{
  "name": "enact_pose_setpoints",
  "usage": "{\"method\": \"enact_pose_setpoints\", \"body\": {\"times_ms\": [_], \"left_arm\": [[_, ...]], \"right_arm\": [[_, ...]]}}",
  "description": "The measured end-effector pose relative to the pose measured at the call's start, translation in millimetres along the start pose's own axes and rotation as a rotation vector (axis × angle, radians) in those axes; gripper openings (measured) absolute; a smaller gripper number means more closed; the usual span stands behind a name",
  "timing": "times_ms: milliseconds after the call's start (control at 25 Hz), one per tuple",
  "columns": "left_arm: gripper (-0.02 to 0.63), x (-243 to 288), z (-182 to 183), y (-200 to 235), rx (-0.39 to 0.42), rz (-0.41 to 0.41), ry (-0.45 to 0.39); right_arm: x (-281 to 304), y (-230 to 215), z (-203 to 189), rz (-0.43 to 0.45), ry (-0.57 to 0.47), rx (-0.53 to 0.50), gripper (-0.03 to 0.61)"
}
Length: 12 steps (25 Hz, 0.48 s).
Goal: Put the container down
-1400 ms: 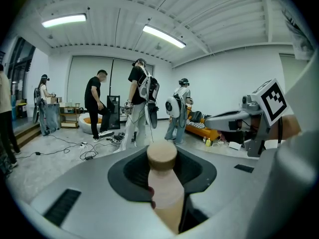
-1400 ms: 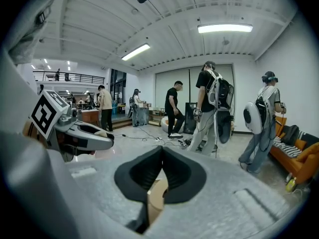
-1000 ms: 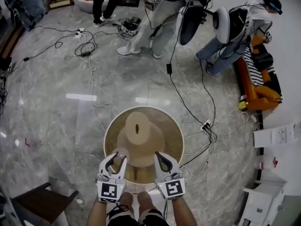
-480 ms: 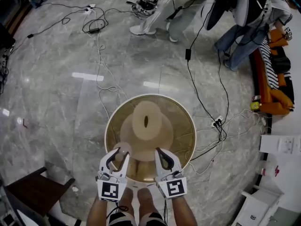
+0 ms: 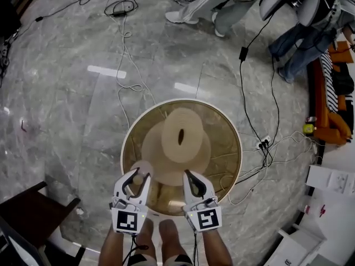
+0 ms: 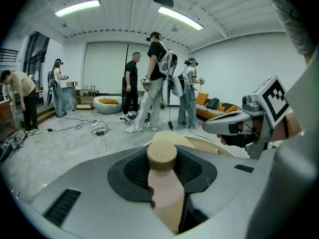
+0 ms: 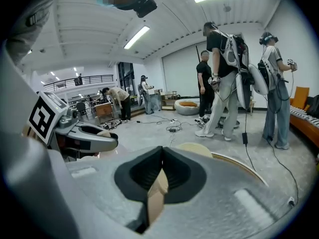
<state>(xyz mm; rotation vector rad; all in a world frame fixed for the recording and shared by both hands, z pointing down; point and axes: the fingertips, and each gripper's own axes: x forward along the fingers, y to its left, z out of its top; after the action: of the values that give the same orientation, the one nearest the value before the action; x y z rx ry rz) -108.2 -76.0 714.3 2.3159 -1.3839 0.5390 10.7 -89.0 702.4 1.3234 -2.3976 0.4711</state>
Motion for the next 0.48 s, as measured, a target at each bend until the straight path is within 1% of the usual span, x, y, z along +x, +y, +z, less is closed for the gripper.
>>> {"method": "enact_pose_setpoints", "body": {"times_ms": [200,480], "left_arm": [[0.135,18.2,-36.9,12.9,-0.019,0.016,0.013],[0.135,37.2,-76.9,20.3,-0.028,0.032,0.030]], "right_arm": [[23.6,0.2,-32.4,0.024,0.009,-0.016,0.000],[43.9,3.3,-75.1,0.040,0.041,-0.005,0.001]]}}
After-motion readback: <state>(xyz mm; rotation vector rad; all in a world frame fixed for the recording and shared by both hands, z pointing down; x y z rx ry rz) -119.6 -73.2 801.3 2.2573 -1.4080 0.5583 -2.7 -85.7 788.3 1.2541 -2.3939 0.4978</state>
